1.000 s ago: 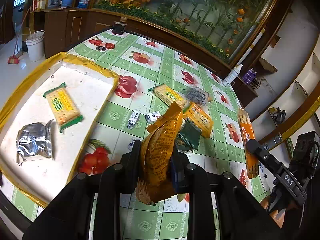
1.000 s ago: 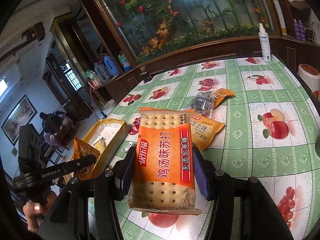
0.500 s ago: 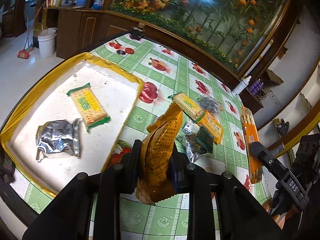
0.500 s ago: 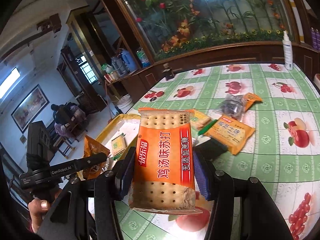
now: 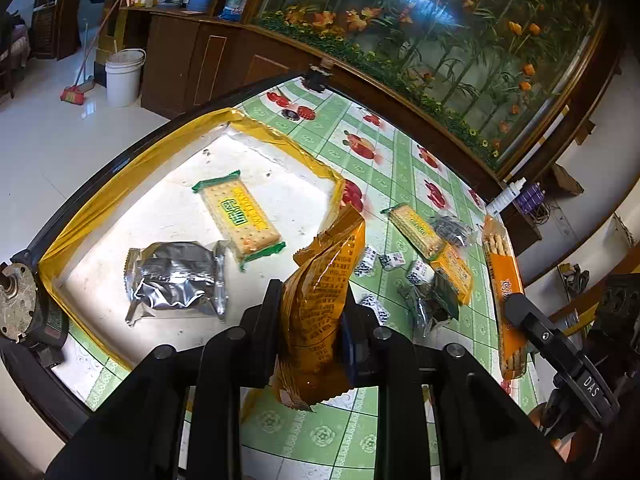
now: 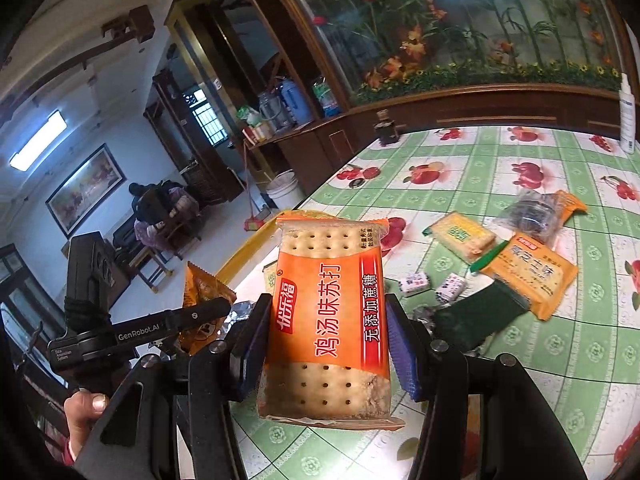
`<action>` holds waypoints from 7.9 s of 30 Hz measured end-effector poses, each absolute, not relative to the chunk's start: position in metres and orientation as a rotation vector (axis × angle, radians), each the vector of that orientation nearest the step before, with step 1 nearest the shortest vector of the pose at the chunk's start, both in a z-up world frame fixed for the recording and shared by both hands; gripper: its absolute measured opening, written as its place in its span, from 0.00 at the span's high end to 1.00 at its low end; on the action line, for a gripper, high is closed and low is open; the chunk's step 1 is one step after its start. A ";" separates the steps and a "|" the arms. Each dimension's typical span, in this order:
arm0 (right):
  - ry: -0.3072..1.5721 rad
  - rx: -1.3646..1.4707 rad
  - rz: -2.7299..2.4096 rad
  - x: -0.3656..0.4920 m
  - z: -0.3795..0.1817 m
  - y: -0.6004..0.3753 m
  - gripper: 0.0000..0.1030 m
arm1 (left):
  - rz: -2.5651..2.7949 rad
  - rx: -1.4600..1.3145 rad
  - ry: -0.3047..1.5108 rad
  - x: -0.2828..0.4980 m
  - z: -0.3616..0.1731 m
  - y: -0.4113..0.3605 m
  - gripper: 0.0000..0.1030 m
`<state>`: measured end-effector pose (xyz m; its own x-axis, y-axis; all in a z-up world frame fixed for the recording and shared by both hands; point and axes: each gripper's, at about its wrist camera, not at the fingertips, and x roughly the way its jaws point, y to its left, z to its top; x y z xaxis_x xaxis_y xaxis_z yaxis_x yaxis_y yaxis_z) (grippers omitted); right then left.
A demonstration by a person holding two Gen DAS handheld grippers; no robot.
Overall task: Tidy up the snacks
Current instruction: 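Carry the orange bag and orange cracker pack with both tools to the tray, then open the right tool over the tray releasing the cracker pack while the left tool releases the orange bag, then move both tools back over the snacks on the table, then grasp the yellow cheese biscuit pack with the right tool while the left tool grasps the cow-print box, then carry the biscuit pack and cow-print box with both tools over the tray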
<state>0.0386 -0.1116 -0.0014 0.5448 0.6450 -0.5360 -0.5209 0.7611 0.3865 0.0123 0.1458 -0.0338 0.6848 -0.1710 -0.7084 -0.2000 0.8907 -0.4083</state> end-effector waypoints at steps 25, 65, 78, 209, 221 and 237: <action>0.771 0.114 0.813 0.069 -0.020 -0.031 0.47 | 0.130 -0.520 0.840 0.009 -0.059 0.198 0.78; 0.778 0.122 0.750 0.136 -0.030 0.004 0.43 | 0.326 -0.296 0.828 0.038 -0.052 0.187 0.30; 0.696 0.232 0.615 0.086 -0.010 -0.112 0.38 | 0.248 -0.197 0.790 0.027 -0.032 0.127 0.26; 0.848 0.201 0.460 0.091 -0.072 -0.244 0.31 | -0.138 -0.054 0.882 0.047 -0.073 0.011 0.71; 0.759 0.338 0.475 0.040 -0.050 -0.273 0.31 | -0.132 -0.080 0.835 0.028 -0.051 0.019 0.70; 0.671 0.170 0.576 0.028 -0.008 -0.182 0.31 | 0.025 -0.024 0.759 0.008 -0.034 0.050 0.70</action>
<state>0.0281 -0.1823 -0.0080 0.6347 0.5547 -0.5381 -0.4478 0.8315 0.3289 0.0080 0.0501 -0.0338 0.7249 0.0141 -0.6887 -0.0316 0.9994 -0.0128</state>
